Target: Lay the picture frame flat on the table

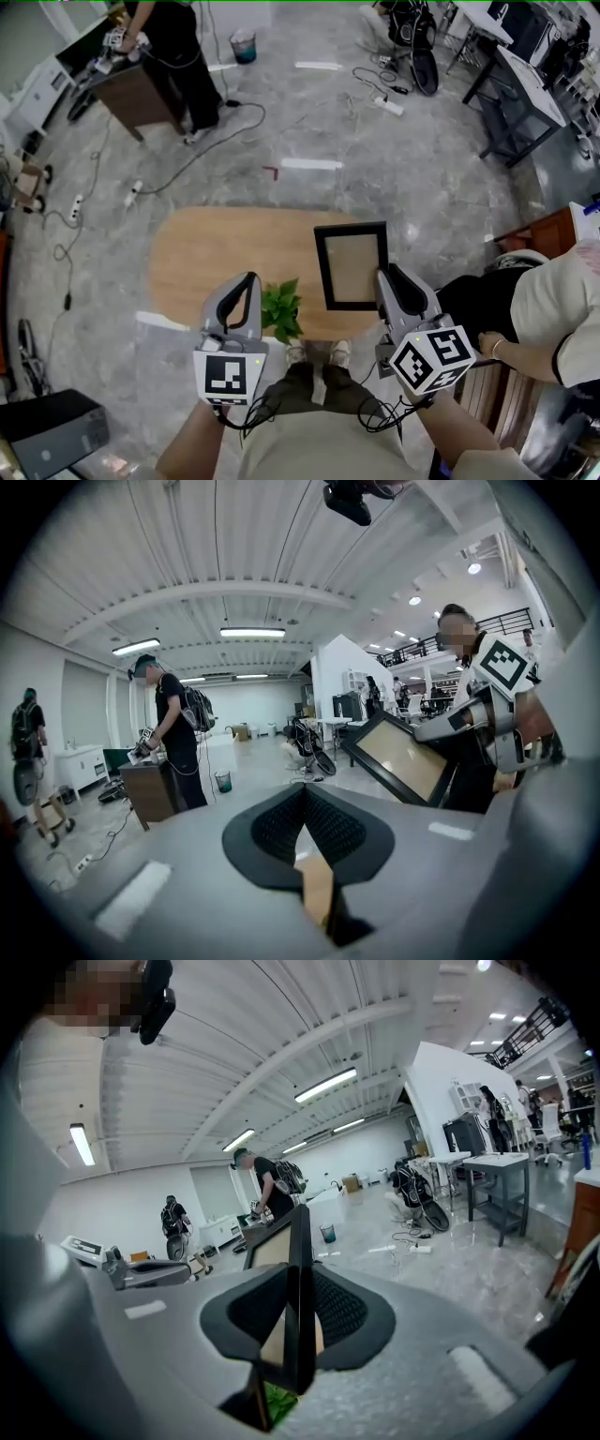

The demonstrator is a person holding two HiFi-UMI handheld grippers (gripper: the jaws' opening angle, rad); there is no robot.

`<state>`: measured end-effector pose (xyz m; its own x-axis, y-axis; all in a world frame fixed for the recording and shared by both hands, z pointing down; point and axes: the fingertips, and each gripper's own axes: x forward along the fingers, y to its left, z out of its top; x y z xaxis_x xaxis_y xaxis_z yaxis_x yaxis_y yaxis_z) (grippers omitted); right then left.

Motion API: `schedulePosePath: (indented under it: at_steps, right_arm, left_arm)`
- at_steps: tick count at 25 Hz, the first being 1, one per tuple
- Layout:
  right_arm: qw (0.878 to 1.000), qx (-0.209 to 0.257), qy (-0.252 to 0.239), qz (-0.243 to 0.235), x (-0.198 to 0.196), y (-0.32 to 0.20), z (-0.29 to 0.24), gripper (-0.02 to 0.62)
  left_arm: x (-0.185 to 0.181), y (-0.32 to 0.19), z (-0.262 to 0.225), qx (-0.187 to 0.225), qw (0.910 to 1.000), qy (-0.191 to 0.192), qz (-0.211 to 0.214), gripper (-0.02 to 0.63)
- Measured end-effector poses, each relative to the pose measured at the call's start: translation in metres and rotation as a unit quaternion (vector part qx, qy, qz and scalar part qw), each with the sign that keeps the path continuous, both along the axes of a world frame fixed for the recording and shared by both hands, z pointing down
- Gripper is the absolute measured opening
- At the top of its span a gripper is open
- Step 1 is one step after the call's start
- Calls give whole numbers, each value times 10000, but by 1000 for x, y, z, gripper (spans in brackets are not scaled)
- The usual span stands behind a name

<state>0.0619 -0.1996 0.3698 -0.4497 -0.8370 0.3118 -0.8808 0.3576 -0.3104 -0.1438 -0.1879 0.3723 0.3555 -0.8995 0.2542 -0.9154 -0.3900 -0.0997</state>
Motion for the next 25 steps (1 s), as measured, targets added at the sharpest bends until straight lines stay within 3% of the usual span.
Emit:
schedulePosePath:
  at_steps: [13, 25]
  right_arm:
    - [9920, -1184, 429, 9, 7, -33, 166, 81]
    - [9729, -2192, 730, 126, 22, -33, 338, 81]
  left_arm:
    - [6, -28, 127, -981, 9950, -175, 39, 20]
    - [34, -34, 248, -1806, 9829, -165, 316, 20]
